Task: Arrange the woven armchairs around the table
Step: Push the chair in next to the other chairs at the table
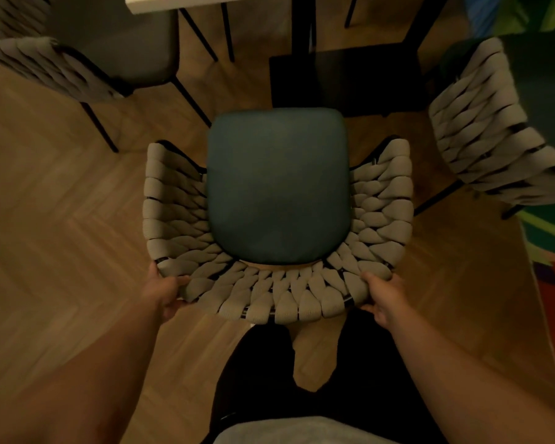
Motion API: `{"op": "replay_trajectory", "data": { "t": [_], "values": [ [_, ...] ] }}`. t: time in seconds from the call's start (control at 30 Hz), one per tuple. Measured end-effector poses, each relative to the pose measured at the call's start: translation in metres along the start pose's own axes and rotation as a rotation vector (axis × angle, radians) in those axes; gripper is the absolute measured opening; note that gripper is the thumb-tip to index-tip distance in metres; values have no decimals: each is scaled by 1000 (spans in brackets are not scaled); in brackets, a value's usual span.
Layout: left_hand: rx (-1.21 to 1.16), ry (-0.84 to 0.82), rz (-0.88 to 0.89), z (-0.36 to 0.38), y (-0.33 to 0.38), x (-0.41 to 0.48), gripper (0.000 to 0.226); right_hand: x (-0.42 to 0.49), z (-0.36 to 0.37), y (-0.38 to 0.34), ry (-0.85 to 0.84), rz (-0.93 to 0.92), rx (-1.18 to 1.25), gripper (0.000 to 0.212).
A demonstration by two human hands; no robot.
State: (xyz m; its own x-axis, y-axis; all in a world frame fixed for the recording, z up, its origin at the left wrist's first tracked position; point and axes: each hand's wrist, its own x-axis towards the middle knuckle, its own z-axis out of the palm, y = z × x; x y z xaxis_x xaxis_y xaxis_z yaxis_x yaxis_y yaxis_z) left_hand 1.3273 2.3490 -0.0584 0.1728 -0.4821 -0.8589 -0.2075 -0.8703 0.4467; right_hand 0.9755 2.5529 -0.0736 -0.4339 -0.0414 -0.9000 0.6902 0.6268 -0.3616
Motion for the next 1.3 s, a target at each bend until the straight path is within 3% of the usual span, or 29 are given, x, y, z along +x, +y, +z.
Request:
{"op": "replay_trajectory", "data": {
  "t": [0.2, 0.47, 0.7, 0.87, 0.93, 1.13, 1.3],
  "values": [
    [-17, 33, 27, 72, -3, -13, 79, 30, -52, -51, -44, -39, -22, 35],
    [-101, 43, 94, 152, 14, -18, 77, 70, -93, -117, -35, -136, -25, 27],
    [-378, 174, 193, 205, 19, -10, 62, 100, -75, -145, 95, -113, 194, 85],
    [-473, 215, 215, 220, 30, 7, 50, 115, -65, -156, 168, -157, 226, 92],
    [-478, 199, 228, 224, 40, 11, 51, 118, -61, -166, 160, -181, 253, 89],
    [-484, 176, 291, 244, 68, 25, 55, 122, -55, -202, 123, -273, 288, 54],
    [-476, 217, 318, 261, 81, 33, 51, 126, -52, -227, 101, -290, 289, 58]
  ]
}}
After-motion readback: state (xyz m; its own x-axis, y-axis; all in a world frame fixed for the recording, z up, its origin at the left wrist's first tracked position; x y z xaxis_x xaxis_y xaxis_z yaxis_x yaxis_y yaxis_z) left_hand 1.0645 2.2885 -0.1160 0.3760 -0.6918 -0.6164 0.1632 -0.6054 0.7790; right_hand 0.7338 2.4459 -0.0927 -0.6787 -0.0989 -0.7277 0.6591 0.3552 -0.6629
